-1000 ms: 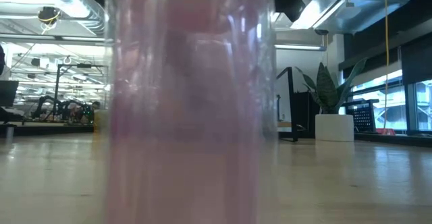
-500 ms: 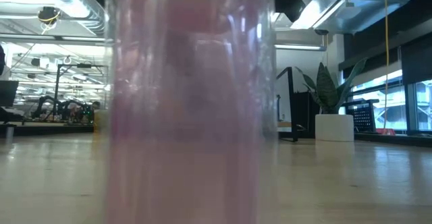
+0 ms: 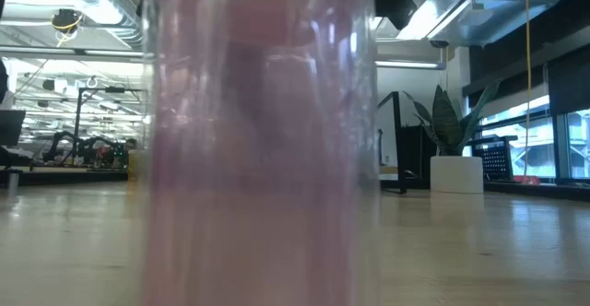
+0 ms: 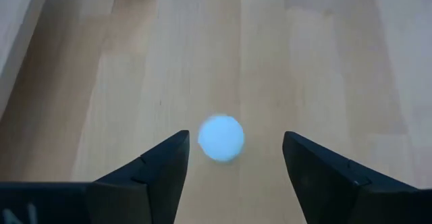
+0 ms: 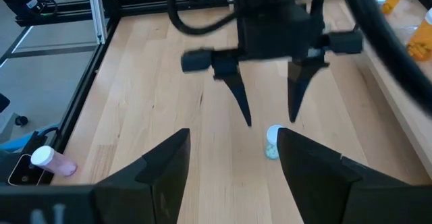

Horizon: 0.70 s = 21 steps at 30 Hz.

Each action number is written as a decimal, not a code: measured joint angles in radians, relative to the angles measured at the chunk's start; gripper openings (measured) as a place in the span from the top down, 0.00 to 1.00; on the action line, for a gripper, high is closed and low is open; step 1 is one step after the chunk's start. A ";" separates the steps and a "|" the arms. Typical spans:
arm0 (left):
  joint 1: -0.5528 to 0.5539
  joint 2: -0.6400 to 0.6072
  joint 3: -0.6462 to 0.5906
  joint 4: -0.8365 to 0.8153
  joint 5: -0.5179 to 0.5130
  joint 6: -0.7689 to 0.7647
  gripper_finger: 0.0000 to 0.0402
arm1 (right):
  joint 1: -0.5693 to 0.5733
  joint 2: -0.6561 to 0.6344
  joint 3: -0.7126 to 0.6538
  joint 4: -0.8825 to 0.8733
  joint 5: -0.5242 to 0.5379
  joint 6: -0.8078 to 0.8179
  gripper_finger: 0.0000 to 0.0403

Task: Pick and place medicine bottles onto shelf by color
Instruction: Put the right blue pill bottle on the shelf aligned with the other blue pill bottle

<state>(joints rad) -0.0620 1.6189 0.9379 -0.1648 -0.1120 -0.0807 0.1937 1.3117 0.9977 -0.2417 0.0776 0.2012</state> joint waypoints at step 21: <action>0.027 0.070 0.000 0.050 0.021 0.089 0.42 | 0.000 0.000 0.000 0.004 0.000 0.000 0.44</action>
<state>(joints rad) -0.0348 1.6893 0.9382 -0.1148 -0.0910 0.0080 0.1940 1.3117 0.9977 -0.2381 0.0776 0.2009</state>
